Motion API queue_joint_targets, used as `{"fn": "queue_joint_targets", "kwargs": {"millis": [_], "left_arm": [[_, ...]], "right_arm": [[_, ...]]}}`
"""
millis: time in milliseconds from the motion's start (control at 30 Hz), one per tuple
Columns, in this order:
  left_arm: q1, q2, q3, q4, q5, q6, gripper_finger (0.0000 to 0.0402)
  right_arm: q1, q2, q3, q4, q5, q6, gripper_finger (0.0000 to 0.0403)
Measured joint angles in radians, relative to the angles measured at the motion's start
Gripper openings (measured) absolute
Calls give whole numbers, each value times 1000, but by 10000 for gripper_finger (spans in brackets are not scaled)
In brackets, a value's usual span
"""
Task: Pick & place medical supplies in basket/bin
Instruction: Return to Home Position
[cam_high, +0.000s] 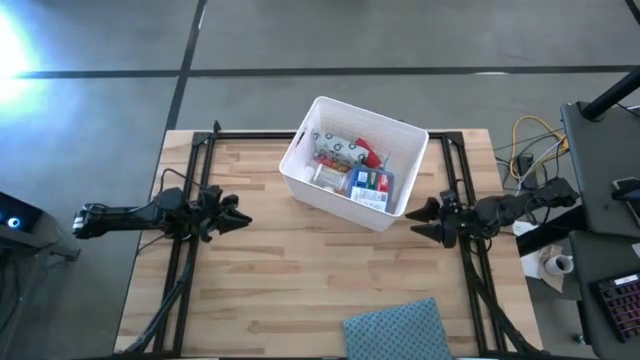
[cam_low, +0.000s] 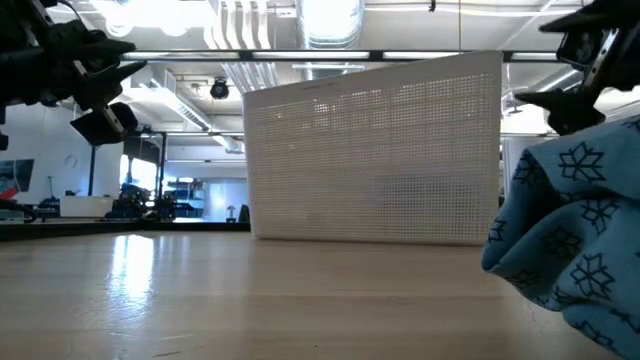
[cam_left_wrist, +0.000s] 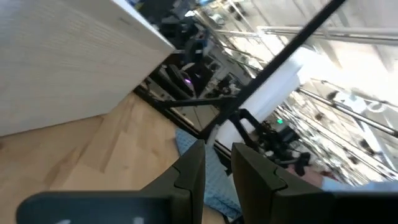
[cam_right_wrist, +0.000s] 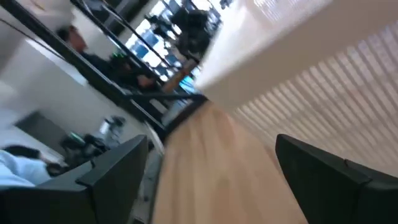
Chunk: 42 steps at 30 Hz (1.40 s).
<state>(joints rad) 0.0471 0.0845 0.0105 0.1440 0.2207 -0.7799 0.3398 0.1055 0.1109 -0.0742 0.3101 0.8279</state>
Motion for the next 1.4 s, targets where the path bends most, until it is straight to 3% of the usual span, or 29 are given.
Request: {"fn": "queue_joint_targets", "kwargs": {"millis": [67, 200, 300, 400, 533, 667, 1033, 1167, 1400], "left_arm": [[0, 1, 0, -24, -16, -1, 60], [0, 1, 1, -66, -17, -12, 60], [0, 0, 1, -65, -17, 7, 60], [0, 0, 4, -57, -17, 37, 60], [0, 0, 4, -45, -17, 73, 60], [0, 0, 4, -28, -18, 109, 60], [0, 0, 0, -15, -23, 160, 60], [0, 0, 0, -16, -71, 232, 60], [1, 0, 0, -24, -69, 365, 60]], "right_arm": [[0, 0, 5, 45, -4, -33, 343], [3, 2, 9, 185, -73, -333, 343], [-4, 2, 8, 210, -120, -430, 343], [-16, 11, -27, 258, -195, -431, 343], [-38, 41, -101, 368, -205, -415, 343], [-99, 69, -101, 332, -219, -400, 343], [-380, -8, -100, 196, -463, -425, 343], [-389, -6, -100, 193, -474, -468, 343], [-389, -5, -100, 190, -469, -481, 343]]}}
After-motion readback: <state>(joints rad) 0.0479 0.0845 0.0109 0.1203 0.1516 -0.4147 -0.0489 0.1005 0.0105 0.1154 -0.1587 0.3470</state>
